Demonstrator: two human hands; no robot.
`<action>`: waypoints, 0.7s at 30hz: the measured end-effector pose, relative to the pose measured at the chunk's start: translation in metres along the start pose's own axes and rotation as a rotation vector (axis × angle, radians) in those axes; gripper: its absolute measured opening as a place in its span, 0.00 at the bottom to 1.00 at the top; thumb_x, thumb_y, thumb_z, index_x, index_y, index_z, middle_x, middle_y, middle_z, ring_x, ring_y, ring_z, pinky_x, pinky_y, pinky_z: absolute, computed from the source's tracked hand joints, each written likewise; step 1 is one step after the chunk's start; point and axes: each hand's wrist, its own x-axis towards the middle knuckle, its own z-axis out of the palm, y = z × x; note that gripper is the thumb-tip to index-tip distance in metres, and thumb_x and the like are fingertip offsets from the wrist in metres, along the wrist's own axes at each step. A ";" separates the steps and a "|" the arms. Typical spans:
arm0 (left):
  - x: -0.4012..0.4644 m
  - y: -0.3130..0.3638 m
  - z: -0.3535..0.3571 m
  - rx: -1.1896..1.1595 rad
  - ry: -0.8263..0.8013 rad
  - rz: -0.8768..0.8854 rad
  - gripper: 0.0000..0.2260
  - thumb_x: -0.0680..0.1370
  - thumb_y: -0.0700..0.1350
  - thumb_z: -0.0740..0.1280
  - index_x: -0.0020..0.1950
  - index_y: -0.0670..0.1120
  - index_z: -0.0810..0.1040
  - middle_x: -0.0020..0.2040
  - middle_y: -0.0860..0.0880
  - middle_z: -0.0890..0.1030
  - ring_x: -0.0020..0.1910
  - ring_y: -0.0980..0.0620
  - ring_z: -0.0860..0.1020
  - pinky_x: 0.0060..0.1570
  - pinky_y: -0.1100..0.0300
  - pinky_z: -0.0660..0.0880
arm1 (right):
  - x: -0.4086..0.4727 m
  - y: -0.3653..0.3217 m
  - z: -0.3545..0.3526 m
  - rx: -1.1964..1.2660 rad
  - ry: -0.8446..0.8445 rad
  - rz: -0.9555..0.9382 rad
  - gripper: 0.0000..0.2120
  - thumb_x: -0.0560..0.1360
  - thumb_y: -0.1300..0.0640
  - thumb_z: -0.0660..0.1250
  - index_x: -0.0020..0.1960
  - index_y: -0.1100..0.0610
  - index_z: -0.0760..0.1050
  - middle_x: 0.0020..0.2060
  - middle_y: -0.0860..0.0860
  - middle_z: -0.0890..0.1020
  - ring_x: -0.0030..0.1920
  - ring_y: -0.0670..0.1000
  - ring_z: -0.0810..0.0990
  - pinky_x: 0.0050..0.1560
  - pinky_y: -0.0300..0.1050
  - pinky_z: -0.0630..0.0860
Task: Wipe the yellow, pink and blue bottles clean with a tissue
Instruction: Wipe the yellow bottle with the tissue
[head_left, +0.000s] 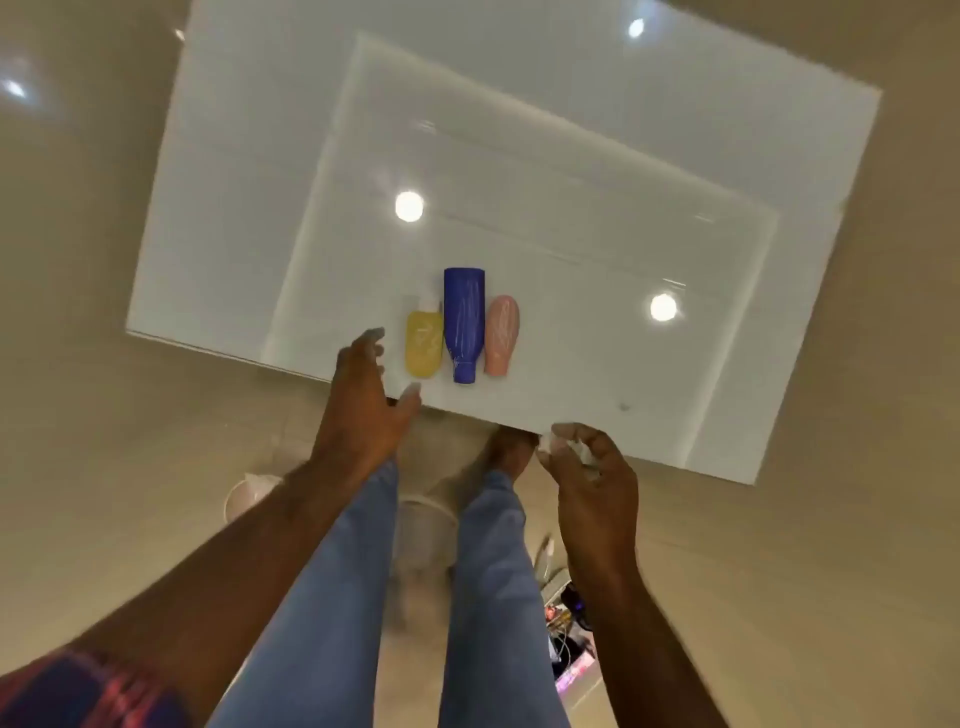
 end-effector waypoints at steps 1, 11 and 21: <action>0.014 -0.001 0.007 -0.007 0.020 0.019 0.36 0.73 0.47 0.76 0.76 0.48 0.62 0.68 0.44 0.72 0.60 0.50 0.75 0.58 0.53 0.76 | 0.008 0.003 0.007 0.012 0.015 -0.012 0.09 0.80 0.59 0.72 0.56 0.48 0.83 0.51 0.45 0.87 0.53 0.46 0.86 0.60 0.47 0.82; 0.064 -0.009 0.046 0.063 0.066 -0.125 0.26 0.76 0.56 0.72 0.69 0.47 0.70 0.63 0.47 0.79 0.53 0.54 0.77 0.51 0.65 0.74 | 0.055 0.020 0.046 0.214 0.122 0.007 0.09 0.82 0.59 0.68 0.61 0.52 0.82 0.56 0.48 0.86 0.56 0.48 0.87 0.58 0.41 0.83; 0.051 -0.004 0.049 -0.560 0.296 -0.257 0.19 0.76 0.49 0.74 0.63 0.45 0.76 0.50 0.54 0.82 0.45 0.60 0.83 0.47 0.63 0.82 | 0.085 0.028 0.076 0.087 0.157 -0.242 0.10 0.83 0.59 0.67 0.62 0.50 0.78 0.58 0.48 0.83 0.56 0.40 0.84 0.55 0.28 0.79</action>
